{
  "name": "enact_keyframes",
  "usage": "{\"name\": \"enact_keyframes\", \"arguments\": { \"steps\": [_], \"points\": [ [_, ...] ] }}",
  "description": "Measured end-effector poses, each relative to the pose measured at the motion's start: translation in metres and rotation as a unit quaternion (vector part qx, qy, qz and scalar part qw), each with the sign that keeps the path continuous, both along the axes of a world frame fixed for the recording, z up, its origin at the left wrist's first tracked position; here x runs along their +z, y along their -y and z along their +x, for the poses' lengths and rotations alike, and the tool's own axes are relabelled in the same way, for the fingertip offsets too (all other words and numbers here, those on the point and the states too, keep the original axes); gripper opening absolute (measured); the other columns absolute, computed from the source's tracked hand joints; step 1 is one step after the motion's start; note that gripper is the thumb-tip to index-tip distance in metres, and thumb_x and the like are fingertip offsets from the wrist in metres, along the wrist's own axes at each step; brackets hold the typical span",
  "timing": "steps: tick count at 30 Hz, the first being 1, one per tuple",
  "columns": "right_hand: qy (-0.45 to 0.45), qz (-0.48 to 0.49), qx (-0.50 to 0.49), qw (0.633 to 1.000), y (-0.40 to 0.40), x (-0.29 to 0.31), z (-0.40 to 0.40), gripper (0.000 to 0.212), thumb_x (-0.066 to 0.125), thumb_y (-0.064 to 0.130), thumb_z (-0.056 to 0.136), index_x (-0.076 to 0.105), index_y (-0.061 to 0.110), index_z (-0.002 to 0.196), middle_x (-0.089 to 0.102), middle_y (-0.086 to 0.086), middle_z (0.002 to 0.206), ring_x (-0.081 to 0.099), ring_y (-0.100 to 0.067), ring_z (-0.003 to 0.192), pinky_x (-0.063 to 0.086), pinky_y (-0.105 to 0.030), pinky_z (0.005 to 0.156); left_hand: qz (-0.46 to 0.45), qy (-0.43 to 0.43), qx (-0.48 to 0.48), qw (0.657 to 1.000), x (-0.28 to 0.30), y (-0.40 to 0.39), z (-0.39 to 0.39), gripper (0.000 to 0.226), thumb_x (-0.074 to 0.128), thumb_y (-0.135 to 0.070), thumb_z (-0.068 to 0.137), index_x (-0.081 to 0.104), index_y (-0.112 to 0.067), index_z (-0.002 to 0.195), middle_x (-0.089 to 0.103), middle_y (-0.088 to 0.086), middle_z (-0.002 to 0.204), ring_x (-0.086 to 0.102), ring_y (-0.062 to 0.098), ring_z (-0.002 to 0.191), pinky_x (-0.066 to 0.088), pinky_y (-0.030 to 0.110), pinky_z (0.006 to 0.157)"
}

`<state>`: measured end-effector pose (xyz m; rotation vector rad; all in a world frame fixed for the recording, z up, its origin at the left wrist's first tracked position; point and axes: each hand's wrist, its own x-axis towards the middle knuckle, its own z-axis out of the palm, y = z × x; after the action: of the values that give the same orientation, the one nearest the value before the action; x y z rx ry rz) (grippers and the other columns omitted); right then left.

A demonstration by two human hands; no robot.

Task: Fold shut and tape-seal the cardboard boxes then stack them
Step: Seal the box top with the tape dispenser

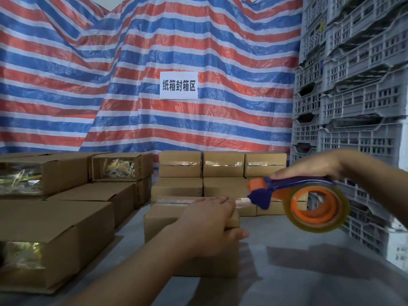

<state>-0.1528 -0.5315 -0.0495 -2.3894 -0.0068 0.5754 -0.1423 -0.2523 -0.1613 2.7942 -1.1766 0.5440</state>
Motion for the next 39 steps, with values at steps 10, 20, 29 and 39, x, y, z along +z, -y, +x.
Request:
{"name": "enact_keyframes", "arguments": {
  "steps": [10, 20, 29, 39],
  "points": [
    [0.057, -0.460, 0.010, 0.886, -0.063, -0.030, -0.001, 0.059, 0.061, 0.081, 0.073, 0.069, 0.023, 0.076, 0.065, 0.010, 0.063, 0.061, -0.009, 0.052, 0.047, -0.025, 0.054, -0.005, 0.003, -0.009, 1.000, -0.001, 0.000, 0.002, 0.077, 0.041, -0.067, 0.093, 0.014, -0.031, 0.156, 0.017, -0.005, 0.163, 0.018, 0.013, 0.148, 0.014, 0.032, 0.116],
    [0.226, -0.545, -0.096, 0.802, 0.004, -0.071, -0.011, 0.065, 0.040, 0.090, 0.075, 0.055, 0.026, 0.080, 0.058, 0.012, 0.079, 0.055, -0.006, 0.069, 0.044, -0.029, 0.067, -0.004, 0.004, -0.008, 1.000, -0.001, -0.002, -0.001, 0.075, 0.040, -0.066, 0.094, 0.014, -0.032, 0.156, 0.017, -0.005, 0.163, 0.019, 0.015, 0.148, 0.015, 0.035, 0.118],
    [0.364, -0.433, -0.244, 0.788, 0.036, -0.131, -0.020, 0.073, 0.033, 0.091, 0.077, 0.056, 0.023, 0.064, 0.059, 0.008, 0.060, 0.058, -0.007, 0.053, 0.038, -0.024, 0.043, -0.001, -0.004, -0.006, 1.000, -0.001, -0.001, -0.002, 0.075, 0.040, -0.066, 0.093, 0.017, -0.031, 0.155, 0.019, -0.005, 0.163, 0.023, 0.016, 0.147, 0.019, 0.038, 0.118],
    [0.427, -0.420, -0.290, 0.747, 0.016, -0.164, -0.025, 0.063, 0.029, 0.084, 0.083, 0.046, 0.026, 0.066, 0.055, 0.008, 0.062, 0.052, -0.007, 0.051, 0.032, -0.024, 0.040, 0.006, -0.003, -0.001, 1.000, 0.000, 0.001, -0.002, 0.076, 0.041, -0.066, 0.094, 0.016, -0.030, 0.156, 0.020, -0.004, 0.163, 0.023, 0.017, 0.147, 0.019, 0.039, 0.118]
  ]
}}
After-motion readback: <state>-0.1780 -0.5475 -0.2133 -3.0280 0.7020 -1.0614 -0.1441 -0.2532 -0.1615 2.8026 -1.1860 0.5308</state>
